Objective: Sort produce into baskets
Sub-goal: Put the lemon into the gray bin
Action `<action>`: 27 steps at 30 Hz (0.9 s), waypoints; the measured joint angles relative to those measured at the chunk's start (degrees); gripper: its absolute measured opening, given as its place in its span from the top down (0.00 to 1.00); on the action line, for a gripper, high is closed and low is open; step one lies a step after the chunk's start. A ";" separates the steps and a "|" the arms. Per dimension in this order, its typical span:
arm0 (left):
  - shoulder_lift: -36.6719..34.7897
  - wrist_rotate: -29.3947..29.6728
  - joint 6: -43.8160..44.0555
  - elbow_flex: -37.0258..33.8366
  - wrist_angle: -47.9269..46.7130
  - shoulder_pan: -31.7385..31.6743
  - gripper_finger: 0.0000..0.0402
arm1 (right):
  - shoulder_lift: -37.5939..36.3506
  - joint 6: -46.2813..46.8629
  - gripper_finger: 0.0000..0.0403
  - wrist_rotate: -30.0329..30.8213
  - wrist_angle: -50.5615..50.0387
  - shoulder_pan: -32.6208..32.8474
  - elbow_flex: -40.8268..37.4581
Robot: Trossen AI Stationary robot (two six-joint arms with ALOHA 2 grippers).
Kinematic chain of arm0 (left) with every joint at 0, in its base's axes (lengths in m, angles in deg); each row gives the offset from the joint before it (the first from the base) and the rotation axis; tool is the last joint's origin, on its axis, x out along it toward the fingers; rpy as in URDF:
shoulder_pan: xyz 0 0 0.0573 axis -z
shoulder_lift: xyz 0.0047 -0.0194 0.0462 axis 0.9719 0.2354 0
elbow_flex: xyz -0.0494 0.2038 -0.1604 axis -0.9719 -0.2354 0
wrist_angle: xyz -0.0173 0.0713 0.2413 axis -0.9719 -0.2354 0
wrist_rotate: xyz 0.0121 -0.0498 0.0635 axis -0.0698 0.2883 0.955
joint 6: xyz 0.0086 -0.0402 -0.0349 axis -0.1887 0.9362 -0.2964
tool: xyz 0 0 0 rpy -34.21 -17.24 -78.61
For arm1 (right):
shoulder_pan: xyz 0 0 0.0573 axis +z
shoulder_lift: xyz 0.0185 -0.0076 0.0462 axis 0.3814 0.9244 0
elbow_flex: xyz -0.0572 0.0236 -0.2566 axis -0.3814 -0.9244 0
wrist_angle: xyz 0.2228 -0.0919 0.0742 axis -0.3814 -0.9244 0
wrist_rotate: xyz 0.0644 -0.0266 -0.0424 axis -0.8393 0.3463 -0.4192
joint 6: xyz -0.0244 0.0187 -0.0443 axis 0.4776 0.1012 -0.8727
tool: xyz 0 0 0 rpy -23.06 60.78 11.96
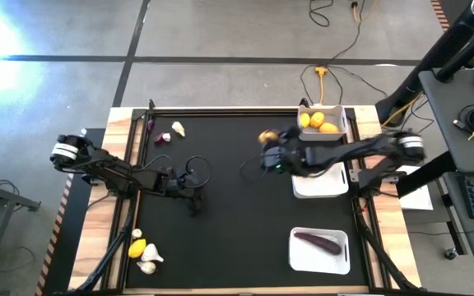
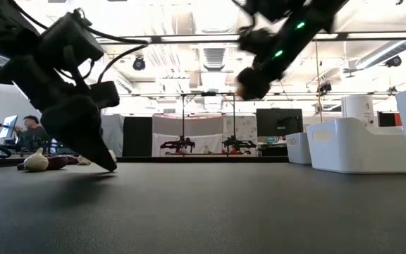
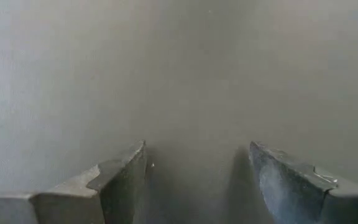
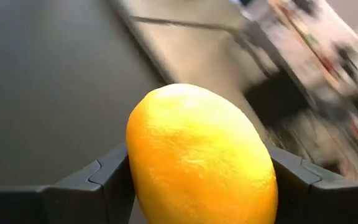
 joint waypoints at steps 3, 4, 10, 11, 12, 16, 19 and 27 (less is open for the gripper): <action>-0.36 -0.01 0.42 0.51 -1.69 0.04 0.33 | -6.35 10.91 0.39 1.77 -7.99 -3.49 -2.53; -0.67 -0.11 0.34 0.88 -2.53 0.11 0.33 | -8.08 14.52 0.39 1.80 -10.73 -5.49 -3.68; -4.24 -0.12 -1.86 6.50 -11.25 0.65 0.33 | -13.03 28.65 0.39 1.22 -14.78 -21.21 -10.63; -4.77 -0.12 -2.43 7.78 -12.64 0.93 0.33 | -12.94 29.70 0.39 0.83 -15.05 -23.75 -11.60; -5.51 -0.12 -3.09 8.99 -14.48 1.32 0.33 | -12.50 30.29 0.39 0.58 -15.23 -25.89 -12.18; -7.48 -0.14 -5.73 13.40 -21.42 2.84 0.33 | -9.18 31.17 0.37 0.01 -15.36 -31.65 -12.98; -7.62 -0.14 -6.00 16.41 -27.72 3.21 0.33 | -5.43 30.72 0.36 0.82 -15.21 -33.74 -12.96; -6.59 -0.10 -1.98 23.92 -44.93 4.32 0.33 | 1.96 31.64 0.32 2.02 -14.54 -37.68 -12.38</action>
